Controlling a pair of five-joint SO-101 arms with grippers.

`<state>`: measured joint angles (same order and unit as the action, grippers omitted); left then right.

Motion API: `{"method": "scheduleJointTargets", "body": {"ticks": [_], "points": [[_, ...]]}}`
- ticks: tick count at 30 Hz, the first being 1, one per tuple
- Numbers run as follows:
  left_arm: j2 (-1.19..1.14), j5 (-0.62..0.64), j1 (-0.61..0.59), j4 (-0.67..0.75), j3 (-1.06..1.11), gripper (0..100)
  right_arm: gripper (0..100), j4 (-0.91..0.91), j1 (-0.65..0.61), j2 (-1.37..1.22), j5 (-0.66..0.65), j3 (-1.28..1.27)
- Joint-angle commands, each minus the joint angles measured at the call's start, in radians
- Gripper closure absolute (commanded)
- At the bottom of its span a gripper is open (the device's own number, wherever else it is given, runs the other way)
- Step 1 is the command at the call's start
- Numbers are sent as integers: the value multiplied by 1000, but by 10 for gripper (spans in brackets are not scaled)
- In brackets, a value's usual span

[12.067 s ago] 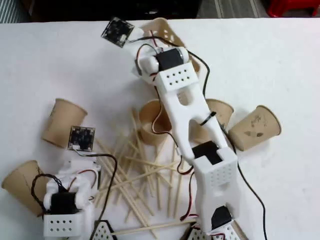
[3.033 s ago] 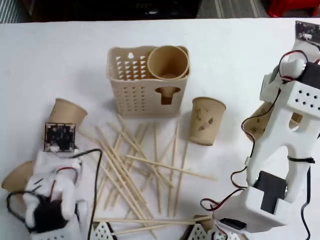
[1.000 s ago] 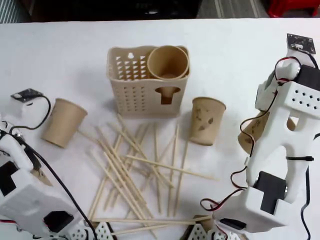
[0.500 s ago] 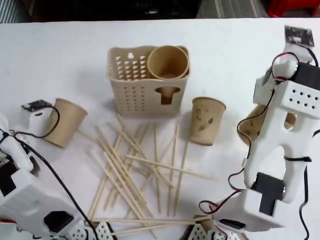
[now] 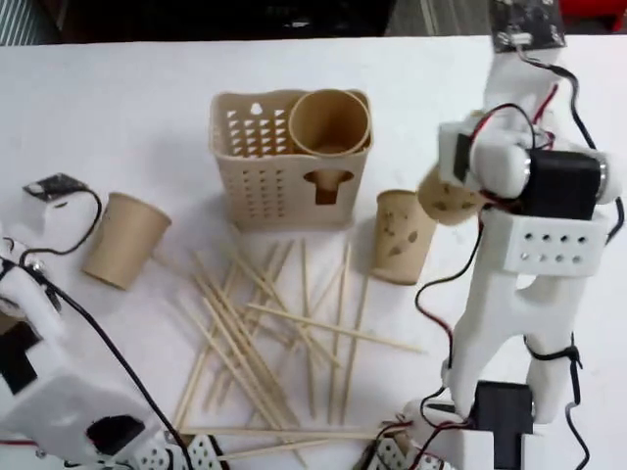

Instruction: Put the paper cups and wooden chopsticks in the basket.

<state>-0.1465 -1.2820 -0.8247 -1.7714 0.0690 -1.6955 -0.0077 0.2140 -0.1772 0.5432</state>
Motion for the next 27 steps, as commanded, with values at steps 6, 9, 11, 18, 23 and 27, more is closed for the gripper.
{"method": "scheduleJointTargets", "body": {"ticks": [6,9,11,18,23,27], "points": [[318,21,25,-15,-29,977,981,162,-193,36,-6,77],[349,29,24,-14,-29,977,981,214,-251,36,-9,77],[358,55,24,-12,-31,977,981,246,-295,35,-63,69],[361,69,24,-12,-31,977,981,348,-369,-27,-226,40],[360,69,24,-12,-32,977,981,343,-389,-107,-227,40],[361,69,24,-12,-38,977,981,343,-381,-168,-232,40]]}}
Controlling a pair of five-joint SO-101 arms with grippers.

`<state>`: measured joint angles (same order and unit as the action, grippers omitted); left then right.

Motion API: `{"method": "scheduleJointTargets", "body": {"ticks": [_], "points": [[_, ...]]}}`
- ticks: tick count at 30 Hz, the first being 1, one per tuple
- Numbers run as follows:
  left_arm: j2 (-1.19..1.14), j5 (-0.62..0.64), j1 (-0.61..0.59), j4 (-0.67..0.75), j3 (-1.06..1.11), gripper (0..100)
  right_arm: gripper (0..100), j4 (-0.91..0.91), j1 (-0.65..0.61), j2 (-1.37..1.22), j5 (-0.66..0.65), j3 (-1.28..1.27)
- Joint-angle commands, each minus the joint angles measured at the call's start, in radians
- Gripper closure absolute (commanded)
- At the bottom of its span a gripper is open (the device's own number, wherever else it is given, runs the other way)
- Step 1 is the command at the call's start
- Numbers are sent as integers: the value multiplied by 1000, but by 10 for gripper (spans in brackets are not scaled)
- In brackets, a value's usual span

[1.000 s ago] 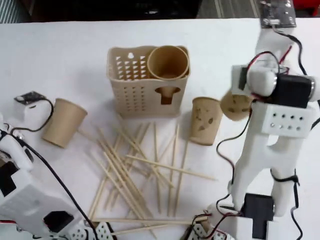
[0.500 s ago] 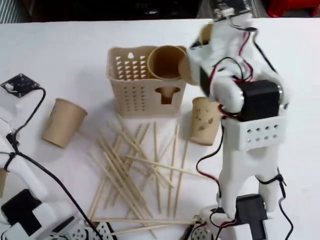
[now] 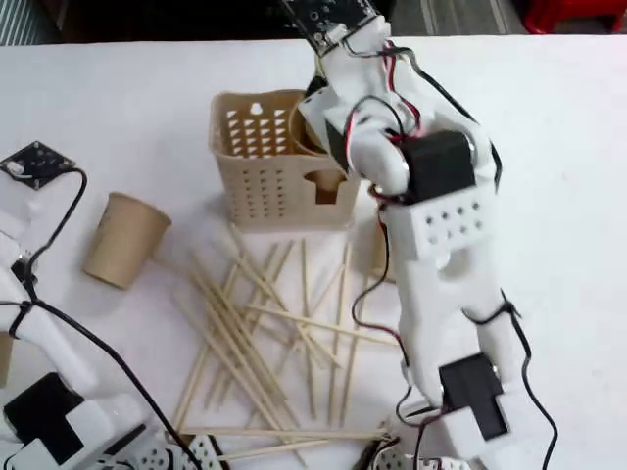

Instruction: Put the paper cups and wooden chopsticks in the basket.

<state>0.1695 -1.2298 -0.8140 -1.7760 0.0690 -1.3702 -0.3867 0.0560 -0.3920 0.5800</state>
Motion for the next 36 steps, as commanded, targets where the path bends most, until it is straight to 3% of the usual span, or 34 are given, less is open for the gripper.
{"method": "scheduleJointTargets", "body": {"ticks": [1,4,10,16,20,27,36], "points": [[45,17,15,-8,-38,977,978,18,-2,-22,-17,3],[45,17,15,-6,-44,977,963,5,-10,-41,-11,3],[47,81,15,-8,-163,977,774,-70,-2,28,-11,14],[47,213,50,-9,-290,977,882,-199,7,214,-11,5],[47,284,108,-9,-356,977,947,-317,102,294,-3,3],[47,440,257,-9,-563,977,950,-341,349,309,245,-166],[47,681,555,-6,-919,977,954,-257,473,317,281,-535]]}}
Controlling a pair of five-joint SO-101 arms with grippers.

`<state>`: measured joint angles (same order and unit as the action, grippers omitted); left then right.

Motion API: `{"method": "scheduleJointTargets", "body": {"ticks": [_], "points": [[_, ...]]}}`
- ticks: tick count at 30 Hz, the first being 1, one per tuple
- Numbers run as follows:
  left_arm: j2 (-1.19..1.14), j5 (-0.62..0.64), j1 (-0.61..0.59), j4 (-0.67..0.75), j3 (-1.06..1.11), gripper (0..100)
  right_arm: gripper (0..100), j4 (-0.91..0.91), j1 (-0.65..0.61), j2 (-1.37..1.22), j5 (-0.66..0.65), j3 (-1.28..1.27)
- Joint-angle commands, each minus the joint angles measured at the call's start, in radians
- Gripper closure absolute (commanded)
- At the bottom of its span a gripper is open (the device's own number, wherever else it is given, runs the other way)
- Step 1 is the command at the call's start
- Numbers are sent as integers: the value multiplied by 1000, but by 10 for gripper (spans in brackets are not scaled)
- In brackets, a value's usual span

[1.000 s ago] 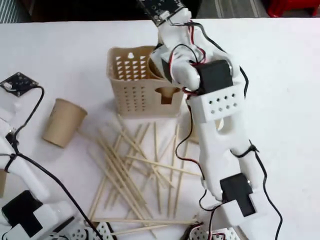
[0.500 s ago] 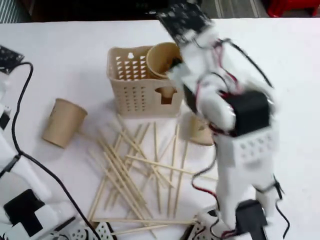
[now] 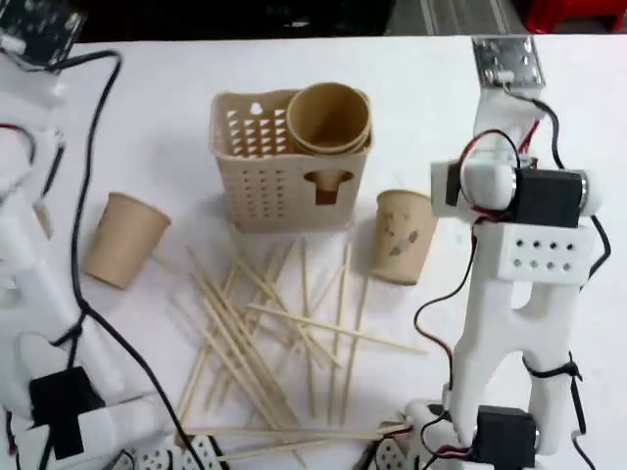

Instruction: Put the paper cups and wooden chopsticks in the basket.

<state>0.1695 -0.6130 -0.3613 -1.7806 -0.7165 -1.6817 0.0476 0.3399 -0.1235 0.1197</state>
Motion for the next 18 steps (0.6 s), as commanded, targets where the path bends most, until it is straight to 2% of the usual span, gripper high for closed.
{"method": "scheduleJointTargets", "body": {"ticks": [1,5,11,18], "points": [[45,86,140,2,-173,977,954,79,53,33,12,-109],[38,172,315,6,-307,977,954,196,111,33,12,-224],[33,259,541,97,-311,977,954,371,209,25,12,-381],[36,315,733,351,-110,977,954,552,222,24,12,-534]]}}
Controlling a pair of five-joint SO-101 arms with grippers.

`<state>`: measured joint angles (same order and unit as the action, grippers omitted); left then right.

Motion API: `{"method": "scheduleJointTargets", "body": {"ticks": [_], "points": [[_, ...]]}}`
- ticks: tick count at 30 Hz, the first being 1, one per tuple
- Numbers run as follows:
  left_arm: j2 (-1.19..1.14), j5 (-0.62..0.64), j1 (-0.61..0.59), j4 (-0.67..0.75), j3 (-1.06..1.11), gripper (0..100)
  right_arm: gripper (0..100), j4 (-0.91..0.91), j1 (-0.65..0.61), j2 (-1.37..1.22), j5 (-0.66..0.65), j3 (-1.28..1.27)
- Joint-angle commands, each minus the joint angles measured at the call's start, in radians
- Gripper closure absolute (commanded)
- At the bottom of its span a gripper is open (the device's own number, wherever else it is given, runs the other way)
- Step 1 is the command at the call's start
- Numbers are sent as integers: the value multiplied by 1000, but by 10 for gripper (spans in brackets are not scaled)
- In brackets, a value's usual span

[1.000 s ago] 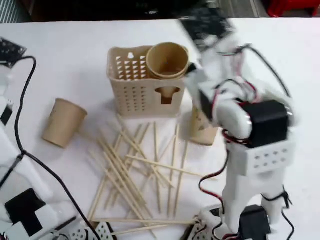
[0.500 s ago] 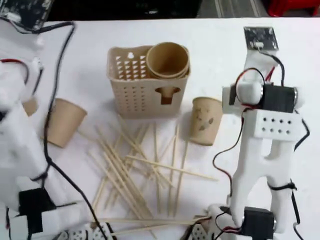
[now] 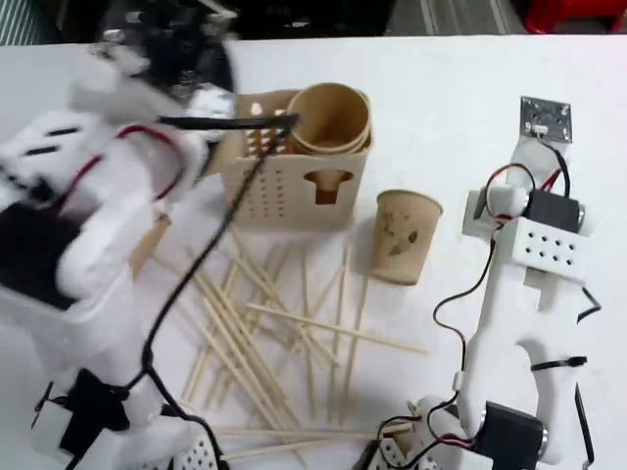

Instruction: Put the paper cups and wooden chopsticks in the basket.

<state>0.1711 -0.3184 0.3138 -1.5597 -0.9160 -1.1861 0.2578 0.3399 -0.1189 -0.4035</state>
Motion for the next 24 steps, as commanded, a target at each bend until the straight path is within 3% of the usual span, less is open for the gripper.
{"method": "scheduleJointTargets", "body": {"ticks": [1,7,14,24], "points": [[35,20,71,187,137,977,954,64,13,24,8,-15],[35,20,143,496,365,977,954,64,13,25,8,-17],[35,14,180,735,595,977,954,64,13,24,6,-17],[42,-37,174,933,852,977,954,64,13,24,0,-17]]}}
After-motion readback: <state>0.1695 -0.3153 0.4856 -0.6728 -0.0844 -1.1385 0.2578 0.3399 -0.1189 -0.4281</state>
